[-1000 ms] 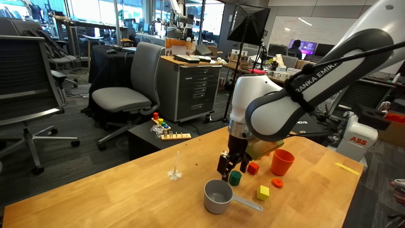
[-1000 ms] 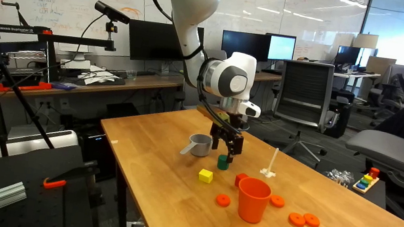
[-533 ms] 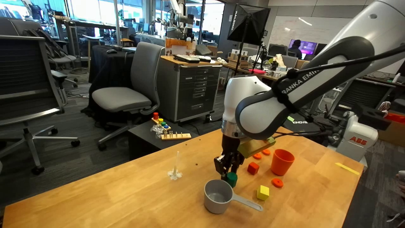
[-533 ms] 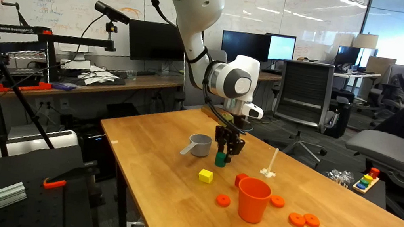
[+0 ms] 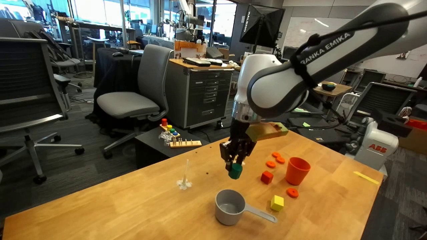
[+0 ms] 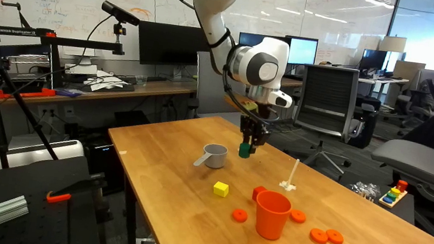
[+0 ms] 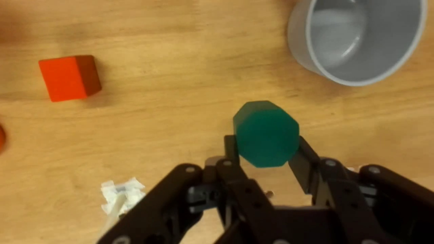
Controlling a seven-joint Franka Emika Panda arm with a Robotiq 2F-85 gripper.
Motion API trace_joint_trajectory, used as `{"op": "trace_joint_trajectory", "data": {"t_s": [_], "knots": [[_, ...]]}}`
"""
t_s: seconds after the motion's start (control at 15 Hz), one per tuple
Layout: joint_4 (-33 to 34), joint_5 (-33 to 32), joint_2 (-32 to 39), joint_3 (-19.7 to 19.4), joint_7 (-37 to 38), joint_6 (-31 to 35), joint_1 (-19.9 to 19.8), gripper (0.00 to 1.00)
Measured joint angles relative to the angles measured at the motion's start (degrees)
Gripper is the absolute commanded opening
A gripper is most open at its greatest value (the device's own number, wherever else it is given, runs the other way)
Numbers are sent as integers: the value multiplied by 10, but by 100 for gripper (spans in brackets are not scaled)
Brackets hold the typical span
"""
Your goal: Put the three blocks in the gray measuring cup
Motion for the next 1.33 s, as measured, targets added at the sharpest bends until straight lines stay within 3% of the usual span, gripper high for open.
{"op": "trace_joint_trajectory", "data": {"t_s": [0.53,1.0,1.07,1.2,1.33], "knots": [[-40,73,-82,54,-3,0,6,17],[-96,108,-94,57,-3,2,3,17],[-103,108,-94,56,-3,3,3,67],[-115,108,-94,52,-6,4,2,73],[-123,108,-94,49,-6,5,2,89]]}}
